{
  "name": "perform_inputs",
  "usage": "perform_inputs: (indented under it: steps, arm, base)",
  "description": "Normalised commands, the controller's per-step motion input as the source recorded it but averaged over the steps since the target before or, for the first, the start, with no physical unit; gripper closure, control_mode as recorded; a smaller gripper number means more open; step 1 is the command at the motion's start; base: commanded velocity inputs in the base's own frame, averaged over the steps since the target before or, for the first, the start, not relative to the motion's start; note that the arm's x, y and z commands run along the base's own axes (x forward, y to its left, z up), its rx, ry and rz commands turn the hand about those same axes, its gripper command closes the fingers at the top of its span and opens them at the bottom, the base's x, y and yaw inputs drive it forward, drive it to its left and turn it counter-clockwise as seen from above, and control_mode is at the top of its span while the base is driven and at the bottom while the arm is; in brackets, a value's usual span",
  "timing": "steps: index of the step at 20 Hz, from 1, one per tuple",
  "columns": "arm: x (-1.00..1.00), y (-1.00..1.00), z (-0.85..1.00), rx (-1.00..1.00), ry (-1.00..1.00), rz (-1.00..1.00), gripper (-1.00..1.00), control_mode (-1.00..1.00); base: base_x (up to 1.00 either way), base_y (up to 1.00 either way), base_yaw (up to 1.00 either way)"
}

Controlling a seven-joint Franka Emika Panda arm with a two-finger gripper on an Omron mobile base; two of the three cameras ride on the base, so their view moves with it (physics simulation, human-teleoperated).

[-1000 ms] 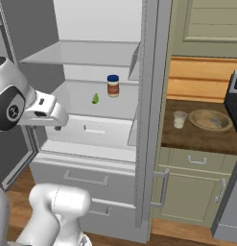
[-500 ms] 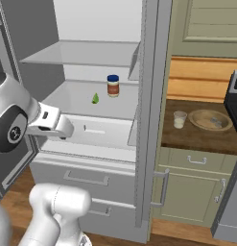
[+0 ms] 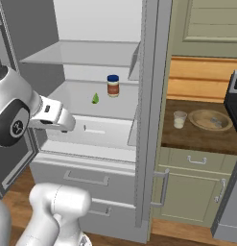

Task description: Grab a lemon wedge from the fridge and one ice cube from the ice bowl, and put them in the glass of lemonade.

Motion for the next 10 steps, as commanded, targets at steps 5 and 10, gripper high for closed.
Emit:
perform_inputs:
  steps: [5,10]
  arm:
    - [0.27,0.0,-0.05,0.0,0.0,0.0,-1.0,-1.0]
    - [0.0,0.0,0.0,0.0,0.0,0.0,-1.0,1.0]
  base:
    - [0.0,0.0,0.0]
    - [0.65,0.01,0.0]
